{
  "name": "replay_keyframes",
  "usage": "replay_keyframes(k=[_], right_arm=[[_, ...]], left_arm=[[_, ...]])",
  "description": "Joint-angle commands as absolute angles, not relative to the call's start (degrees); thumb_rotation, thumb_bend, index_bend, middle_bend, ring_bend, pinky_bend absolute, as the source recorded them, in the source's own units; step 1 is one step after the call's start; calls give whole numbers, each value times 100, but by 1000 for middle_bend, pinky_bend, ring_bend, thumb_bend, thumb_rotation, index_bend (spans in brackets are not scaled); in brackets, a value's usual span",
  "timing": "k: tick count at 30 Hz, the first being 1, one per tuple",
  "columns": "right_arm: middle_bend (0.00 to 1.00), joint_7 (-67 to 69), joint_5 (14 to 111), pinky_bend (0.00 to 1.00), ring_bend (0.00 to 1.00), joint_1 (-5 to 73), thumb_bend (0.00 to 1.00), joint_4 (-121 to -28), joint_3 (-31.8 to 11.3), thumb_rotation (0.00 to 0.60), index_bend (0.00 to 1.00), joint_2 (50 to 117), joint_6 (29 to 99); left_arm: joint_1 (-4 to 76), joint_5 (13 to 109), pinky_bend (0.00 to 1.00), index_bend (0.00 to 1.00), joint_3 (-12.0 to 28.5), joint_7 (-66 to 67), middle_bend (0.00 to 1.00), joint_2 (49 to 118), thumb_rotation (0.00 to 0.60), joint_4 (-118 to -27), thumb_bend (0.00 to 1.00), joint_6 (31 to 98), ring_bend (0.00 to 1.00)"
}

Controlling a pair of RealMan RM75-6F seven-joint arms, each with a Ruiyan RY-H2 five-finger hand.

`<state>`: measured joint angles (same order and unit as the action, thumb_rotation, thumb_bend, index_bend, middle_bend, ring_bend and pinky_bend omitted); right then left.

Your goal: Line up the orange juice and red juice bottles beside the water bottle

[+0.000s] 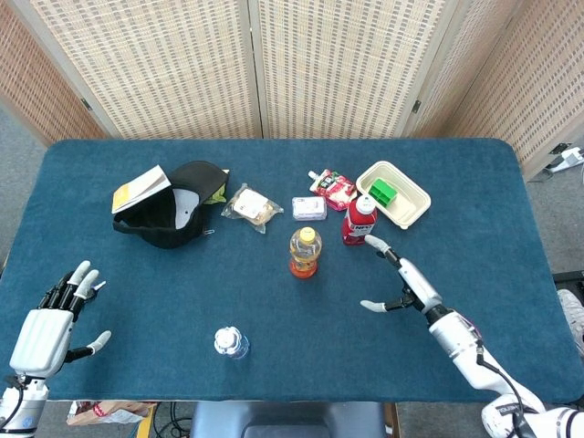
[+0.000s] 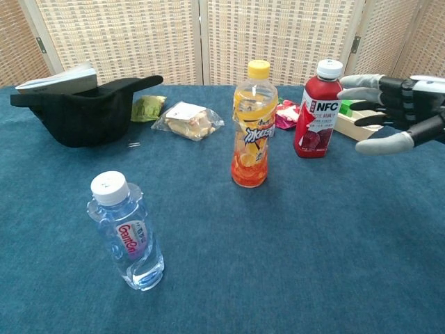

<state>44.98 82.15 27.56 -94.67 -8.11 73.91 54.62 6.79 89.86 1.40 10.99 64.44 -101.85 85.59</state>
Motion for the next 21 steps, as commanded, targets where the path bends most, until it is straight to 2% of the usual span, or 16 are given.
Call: replay_keyframes(k=[1, 21], right_arm=[[36, 4576, 8048, 93, 0, 2964, 44, -9218, -963, 600, 0, 7664, 5268], [58, 4658, 7488, 93, 0, 4062, 44, -8054, -1552, 600, 0, 8965, 4379]], left_arm=[[682, 8994, 153, 37, 146, 1101, 11, 6443, 600, -10186, 161, 8565, 46], [675, 8986, 153, 37, 144, 1087, 11, 6343, 600, -10277, 161, 8559, 46]])
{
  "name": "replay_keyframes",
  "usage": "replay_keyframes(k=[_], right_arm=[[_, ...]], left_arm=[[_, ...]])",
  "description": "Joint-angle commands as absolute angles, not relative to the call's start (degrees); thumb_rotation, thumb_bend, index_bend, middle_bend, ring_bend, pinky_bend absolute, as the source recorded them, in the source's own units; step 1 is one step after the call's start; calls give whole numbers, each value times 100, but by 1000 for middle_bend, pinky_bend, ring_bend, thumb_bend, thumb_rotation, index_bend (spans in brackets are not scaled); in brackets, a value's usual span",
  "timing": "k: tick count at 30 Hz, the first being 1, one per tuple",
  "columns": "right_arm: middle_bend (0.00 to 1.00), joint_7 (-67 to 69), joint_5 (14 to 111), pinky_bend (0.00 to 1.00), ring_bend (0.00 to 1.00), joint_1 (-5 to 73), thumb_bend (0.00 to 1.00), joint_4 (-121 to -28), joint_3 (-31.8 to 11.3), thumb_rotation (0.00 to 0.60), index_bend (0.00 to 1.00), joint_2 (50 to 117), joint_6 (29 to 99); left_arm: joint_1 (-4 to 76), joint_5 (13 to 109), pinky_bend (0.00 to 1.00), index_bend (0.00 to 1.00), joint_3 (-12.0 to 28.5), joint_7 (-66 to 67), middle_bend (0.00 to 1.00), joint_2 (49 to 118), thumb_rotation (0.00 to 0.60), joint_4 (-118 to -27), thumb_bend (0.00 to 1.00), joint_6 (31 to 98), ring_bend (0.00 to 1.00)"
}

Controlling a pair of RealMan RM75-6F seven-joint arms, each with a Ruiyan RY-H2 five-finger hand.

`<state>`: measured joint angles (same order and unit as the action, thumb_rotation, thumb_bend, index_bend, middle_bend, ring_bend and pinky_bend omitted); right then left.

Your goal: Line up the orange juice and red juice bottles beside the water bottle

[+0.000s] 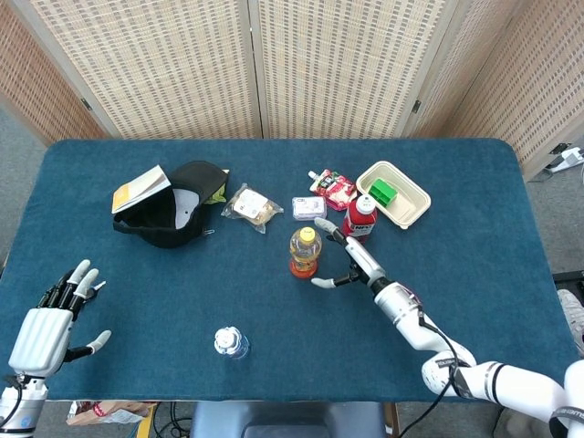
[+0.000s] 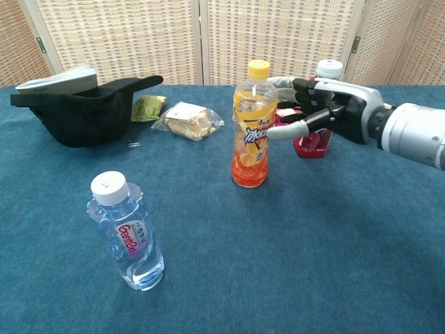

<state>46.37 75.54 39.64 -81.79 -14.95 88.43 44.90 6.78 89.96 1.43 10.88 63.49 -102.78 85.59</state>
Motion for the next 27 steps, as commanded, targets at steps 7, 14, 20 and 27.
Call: replay_keyframes(k=[7, 14, 20, 27], right_arm=[[108, 4711, 7441, 93, 10, 4280, 81, -7630, -1622, 600, 15, 9360, 4271], [304, 4656, 7409, 167, 183, 4332, 346, -7257, -1638, 600, 348, 9698, 4402], [431, 4850, 7561, 262, 298, 4289, 449, -7269, -1599, 600, 521, 9698, 4512], [438, 5474, 8373, 278, 306, 4085, 453, -8159, -1152, 600, 527, 8885, 4674]], left_arm=[[673, 8941, 153, 37, 153, 1097, 11, 6279, 600, -10315, 161, 8539, 46], [676, 8918, 153, 37, 161, 1152, 11, 6259, 600, -10366, 161, 8528, 46], [720, 8898, 153, 37, 179, 1211, 11, 6299, 600, -10376, 161, 8464, 46], [752, 8868, 153, 37, 199, 1306, 11, 6320, 600, -10411, 161, 8423, 46]])
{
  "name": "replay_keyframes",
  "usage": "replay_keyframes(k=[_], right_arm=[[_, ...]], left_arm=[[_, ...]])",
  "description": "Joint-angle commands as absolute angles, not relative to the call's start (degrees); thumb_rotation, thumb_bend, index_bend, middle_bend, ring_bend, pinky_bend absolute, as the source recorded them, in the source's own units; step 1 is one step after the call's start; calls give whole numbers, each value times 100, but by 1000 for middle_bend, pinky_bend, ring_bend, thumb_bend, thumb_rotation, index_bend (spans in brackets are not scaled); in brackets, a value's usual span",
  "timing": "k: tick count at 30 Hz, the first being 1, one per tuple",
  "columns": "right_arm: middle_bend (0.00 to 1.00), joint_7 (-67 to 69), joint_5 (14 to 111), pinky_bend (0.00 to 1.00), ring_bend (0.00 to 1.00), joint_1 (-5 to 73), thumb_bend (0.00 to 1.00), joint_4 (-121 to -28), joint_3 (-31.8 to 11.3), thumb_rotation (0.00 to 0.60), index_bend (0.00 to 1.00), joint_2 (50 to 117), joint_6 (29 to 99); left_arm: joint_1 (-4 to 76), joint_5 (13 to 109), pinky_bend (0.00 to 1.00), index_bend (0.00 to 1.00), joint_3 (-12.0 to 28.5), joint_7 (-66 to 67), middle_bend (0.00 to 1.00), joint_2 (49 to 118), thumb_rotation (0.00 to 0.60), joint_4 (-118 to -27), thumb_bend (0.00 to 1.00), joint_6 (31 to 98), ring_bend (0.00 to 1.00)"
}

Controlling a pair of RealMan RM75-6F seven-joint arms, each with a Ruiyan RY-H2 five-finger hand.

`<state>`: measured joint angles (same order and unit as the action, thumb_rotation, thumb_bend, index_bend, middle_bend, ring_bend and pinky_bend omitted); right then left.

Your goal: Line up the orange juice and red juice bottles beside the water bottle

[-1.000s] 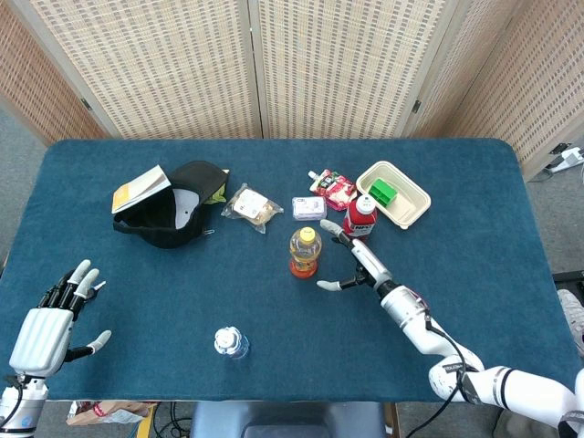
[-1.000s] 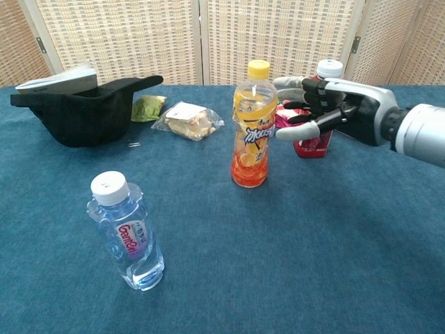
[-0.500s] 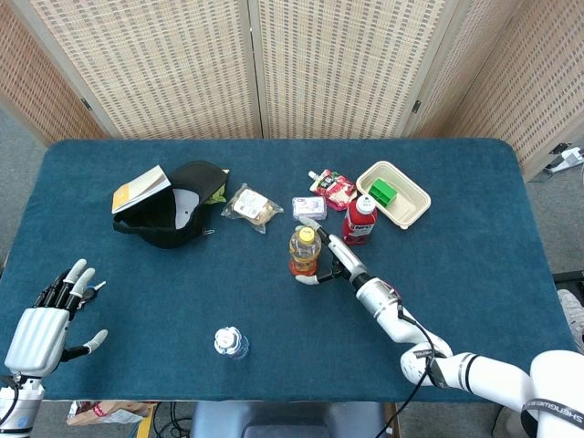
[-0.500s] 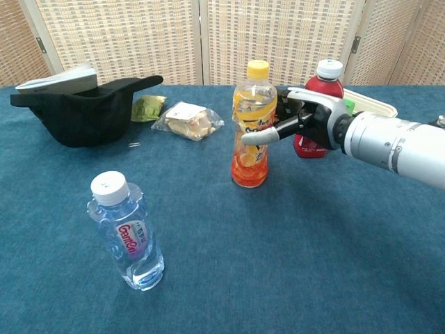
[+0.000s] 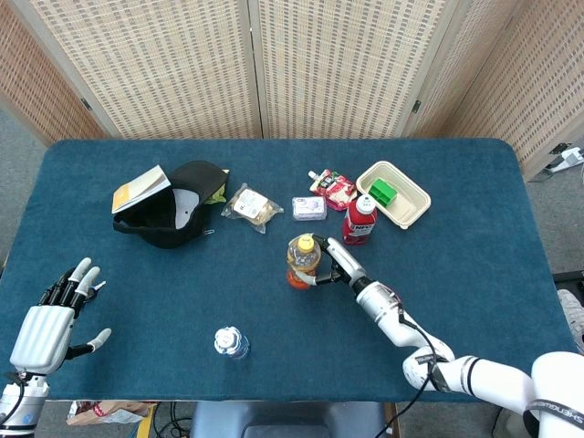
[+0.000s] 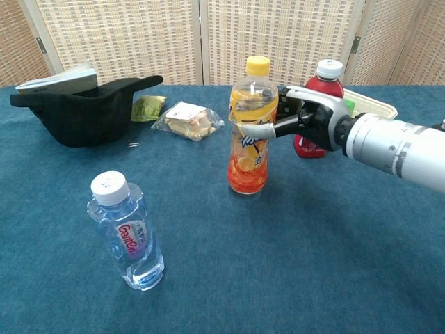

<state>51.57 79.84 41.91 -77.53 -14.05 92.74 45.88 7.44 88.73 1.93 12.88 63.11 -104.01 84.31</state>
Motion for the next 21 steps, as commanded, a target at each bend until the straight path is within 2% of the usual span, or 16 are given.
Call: replay_keyframes(k=[1, 8, 21], right_arm=[[438, 5583, 8545, 278, 306, 4062, 452, -8304, -1042, 600, 527, 8743, 4715], [438, 5970, 9360, 278, 306, 4003, 420, -8727, -412, 600, 528, 8279, 5036], [438, 6348, 10069, 278, 306, 4125, 378, -8673, 293, 600, 528, 8338, 5547]], left_arm=[[759, 8870, 153, 37, 202, 1321, 11, 6330, 600, -10416, 161, 8420, 46], [776, 8878, 153, 37, 198, 1393, 11, 6370, 600, -10448, 160, 8404, 46], [722, 8923, 153, 37, 165, 1411, 11, 6364, 600, -10473, 161, 8495, 46]])
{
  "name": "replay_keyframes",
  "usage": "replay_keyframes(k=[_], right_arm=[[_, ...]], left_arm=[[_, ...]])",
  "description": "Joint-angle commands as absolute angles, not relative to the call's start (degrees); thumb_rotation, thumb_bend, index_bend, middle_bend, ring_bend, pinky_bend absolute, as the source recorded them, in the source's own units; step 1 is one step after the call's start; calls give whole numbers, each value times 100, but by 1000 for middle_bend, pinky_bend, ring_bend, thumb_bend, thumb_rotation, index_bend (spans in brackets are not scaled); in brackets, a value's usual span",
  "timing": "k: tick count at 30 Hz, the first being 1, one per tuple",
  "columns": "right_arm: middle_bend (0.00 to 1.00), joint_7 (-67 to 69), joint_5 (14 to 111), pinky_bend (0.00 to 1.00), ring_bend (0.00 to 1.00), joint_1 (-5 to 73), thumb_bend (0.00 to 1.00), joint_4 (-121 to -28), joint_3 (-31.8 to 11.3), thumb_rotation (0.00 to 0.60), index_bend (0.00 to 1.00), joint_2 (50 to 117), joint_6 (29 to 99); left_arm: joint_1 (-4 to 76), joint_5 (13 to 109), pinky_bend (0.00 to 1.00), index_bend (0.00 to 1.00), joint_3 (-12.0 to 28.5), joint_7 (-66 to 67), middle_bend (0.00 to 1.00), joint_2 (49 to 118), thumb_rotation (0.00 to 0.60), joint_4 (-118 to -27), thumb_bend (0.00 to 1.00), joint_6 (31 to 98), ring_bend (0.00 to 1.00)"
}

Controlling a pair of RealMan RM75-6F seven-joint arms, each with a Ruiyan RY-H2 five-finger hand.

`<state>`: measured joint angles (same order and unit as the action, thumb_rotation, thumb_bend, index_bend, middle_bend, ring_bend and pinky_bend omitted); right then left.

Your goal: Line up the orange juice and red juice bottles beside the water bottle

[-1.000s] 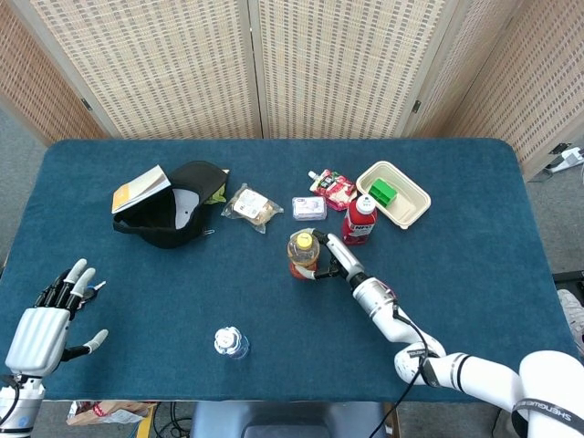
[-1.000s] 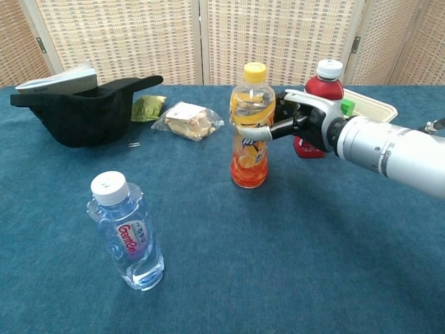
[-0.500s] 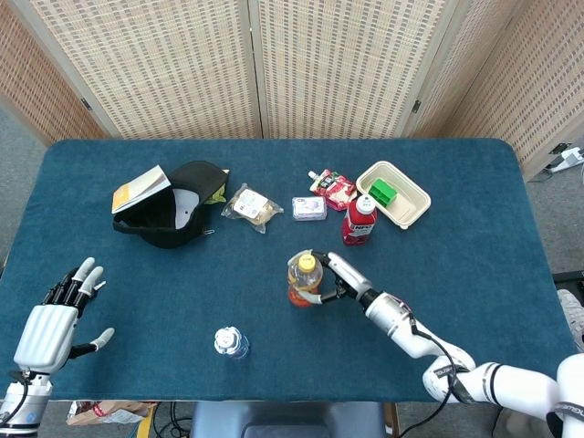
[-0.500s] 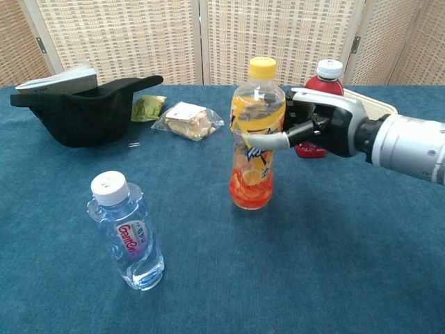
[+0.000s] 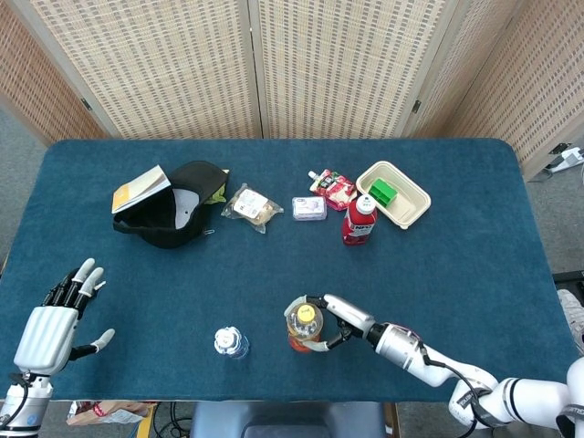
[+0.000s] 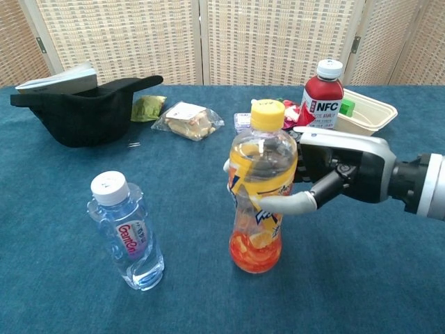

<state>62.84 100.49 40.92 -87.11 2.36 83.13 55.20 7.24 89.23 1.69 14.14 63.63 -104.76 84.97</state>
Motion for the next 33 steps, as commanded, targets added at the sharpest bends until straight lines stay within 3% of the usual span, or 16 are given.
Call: replay_keyframes(k=[1, 13, 33], right_arm=[[438, 6411, 10060, 278, 306, 4139, 377, -8659, 323, 600, 528, 8364, 5563], [424, 6381, 10166, 278, 306, 4316, 366, -8531, 594, 600, 528, 8550, 5673], [355, 6385, 10013, 278, 263, 4496, 322, -8274, 680, 600, 479, 8800, 5788]], left_arm=[[720, 8926, 153, 37, 160, 1403, 11, 6367, 600, -10467, 161, 8494, 46], [682, 8954, 153, 37, 141, 1303, 11, 6352, 600, -10416, 161, 8544, 46], [641, 8989, 153, 37, 136, 1181, 11, 6331, 600, -10344, 160, 8604, 46]])
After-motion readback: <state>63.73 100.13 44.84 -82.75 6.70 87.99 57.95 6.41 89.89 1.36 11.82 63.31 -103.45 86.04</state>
